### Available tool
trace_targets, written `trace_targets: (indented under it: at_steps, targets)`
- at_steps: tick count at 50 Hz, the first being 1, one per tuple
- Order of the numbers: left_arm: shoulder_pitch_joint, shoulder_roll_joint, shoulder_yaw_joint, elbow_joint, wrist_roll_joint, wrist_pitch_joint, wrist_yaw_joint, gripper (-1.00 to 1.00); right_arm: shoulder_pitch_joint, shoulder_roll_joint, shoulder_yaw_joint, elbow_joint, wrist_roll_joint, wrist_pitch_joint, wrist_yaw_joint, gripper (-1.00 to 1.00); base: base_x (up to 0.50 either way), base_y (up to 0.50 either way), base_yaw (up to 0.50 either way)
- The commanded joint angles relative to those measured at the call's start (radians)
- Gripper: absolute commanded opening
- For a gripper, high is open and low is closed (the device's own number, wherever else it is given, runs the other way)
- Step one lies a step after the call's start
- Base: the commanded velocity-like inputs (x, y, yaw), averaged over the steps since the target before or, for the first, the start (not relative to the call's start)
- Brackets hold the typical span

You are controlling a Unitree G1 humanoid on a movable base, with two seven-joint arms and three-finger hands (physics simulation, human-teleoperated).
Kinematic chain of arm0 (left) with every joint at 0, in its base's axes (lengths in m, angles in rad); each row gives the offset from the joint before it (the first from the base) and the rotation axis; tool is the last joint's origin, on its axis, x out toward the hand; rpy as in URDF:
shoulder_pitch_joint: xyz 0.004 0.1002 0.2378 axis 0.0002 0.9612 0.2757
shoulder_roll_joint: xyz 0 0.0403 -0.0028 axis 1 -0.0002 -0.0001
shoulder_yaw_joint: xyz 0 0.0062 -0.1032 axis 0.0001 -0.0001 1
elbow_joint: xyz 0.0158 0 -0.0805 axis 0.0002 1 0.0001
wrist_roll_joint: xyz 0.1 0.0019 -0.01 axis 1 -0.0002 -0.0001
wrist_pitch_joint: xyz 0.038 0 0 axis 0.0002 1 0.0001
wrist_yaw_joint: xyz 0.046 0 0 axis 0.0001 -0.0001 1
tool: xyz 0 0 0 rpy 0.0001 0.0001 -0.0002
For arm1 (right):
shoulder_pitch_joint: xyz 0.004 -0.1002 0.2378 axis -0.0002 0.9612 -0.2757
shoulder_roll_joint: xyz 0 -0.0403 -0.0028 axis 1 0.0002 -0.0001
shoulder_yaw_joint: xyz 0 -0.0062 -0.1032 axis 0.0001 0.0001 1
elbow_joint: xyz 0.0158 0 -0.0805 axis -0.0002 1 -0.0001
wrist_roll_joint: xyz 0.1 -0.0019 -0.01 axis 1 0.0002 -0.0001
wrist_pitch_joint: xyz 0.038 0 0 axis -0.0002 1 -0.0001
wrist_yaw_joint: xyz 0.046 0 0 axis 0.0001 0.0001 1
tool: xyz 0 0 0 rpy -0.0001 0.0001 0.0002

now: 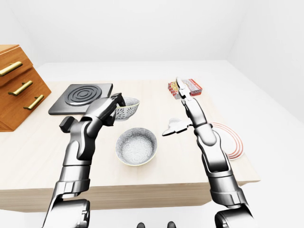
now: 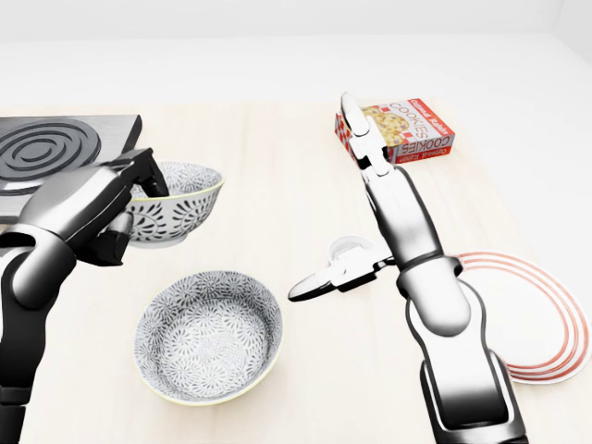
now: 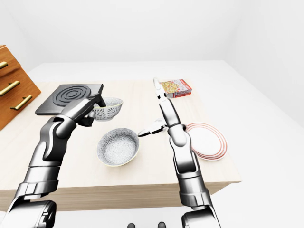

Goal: Pick the akita bowl from table center and place it on the plate.

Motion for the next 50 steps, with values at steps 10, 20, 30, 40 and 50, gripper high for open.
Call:
trace_targets:
  at_steps: [10,20,30,40,50]
  targets:
    - [0.083,-0.073,-0.011,-0.230,-0.004,0.000,-0.102,-1.00,-0.163,0.006,0.022,0.172,-0.166,0.000,0.110,1.00,0.00,0.00,0.00]
    - [0.101,-0.113,-0.031,-0.333,-0.005,0.000,-0.164,-1.00,-0.228,0.026,0.026,0.302,-0.188,0.000,0.114,1.00,0.00,0.00,0.00]
    - [0.121,-0.138,-0.039,-0.407,-0.015,0.000,-0.211,-1.00,-0.260,0.041,0.028,0.421,-0.192,0.000,0.083,1.00,0.00,0.00,0.00]
    - [0.129,-0.159,-0.053,-0.472,-0.031,0.000,-0.262,-1.00,-0.340,0.048,0.025,0.564,-0.186,0.000,0.049,1.00,0.00,0.00,0.00]
    - [0.133,-0.161,-0.051,-0.501,-0.037,0.000,-0.270,-1.00,-0.342,0.048,0.026,0.580,-0.189,0.000,0.043,-0.25,0.00,0.00,0.00]
